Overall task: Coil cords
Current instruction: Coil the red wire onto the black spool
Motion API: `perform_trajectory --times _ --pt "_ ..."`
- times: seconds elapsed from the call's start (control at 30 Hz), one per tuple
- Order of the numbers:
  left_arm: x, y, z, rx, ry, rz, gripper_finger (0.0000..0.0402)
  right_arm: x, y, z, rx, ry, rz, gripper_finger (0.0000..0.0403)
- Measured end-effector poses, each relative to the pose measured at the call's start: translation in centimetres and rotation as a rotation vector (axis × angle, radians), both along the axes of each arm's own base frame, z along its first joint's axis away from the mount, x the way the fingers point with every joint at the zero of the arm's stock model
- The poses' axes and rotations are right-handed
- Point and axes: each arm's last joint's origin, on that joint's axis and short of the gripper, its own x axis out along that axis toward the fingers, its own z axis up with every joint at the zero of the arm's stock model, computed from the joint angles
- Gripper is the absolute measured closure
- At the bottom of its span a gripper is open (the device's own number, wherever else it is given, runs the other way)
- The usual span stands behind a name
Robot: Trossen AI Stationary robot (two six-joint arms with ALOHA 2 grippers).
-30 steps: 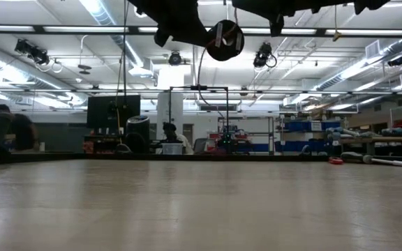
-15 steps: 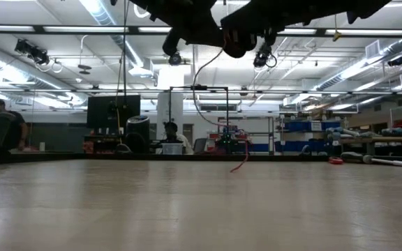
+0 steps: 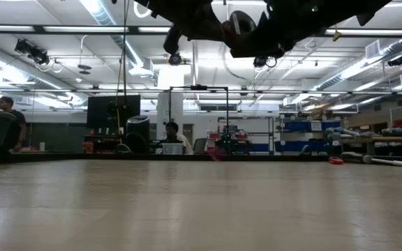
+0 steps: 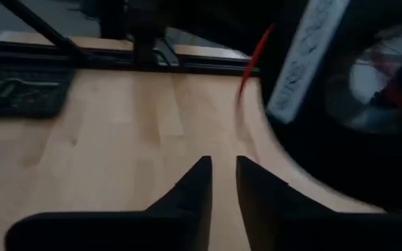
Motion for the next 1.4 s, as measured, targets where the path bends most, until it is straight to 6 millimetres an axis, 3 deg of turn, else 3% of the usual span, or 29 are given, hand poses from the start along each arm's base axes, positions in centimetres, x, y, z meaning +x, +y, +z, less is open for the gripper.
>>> perform_trajectory --times 0.23,0.43,0.77,0.93,1.23,1.4 --pt "-0.1 0.0 0.2 0.022 0.004 -0.006 0.0401 -0.2 0.2 -0.1 -0.007 0.015 -0.010 0.0310" --pt "-0.4 -0.1 0.6 0.040 0.006 -0.013 0.0401 -0.2 0.8 -0.2 0.010 0.022 0.013 0.0314" --pt "-0.4 -0.1 0.7 0.040 0.003 -0.018 0.0401 1.0 0.7 -2.7 -0.012 0.116 -0.012 0.0316" --pt "-0.5 -0.1 0.6 0.038 0.015 -0.026 0.0401 0.9 1.1 -3.0 -0.058 0.137 -0.016 0.0320" --pt "-0.5 -0.1 0.5 0.038 0.028 -0.028 0.0401 -1.5 1.5 -6.3 -0.156 0.112 -0.154 0.0321" --pt "-0.5 -0.1 0.5 0.038 0.024 -0.029 0.0401 -2.2 0.7 -7.2 -0.096 0.028 -0.150 0.0322"
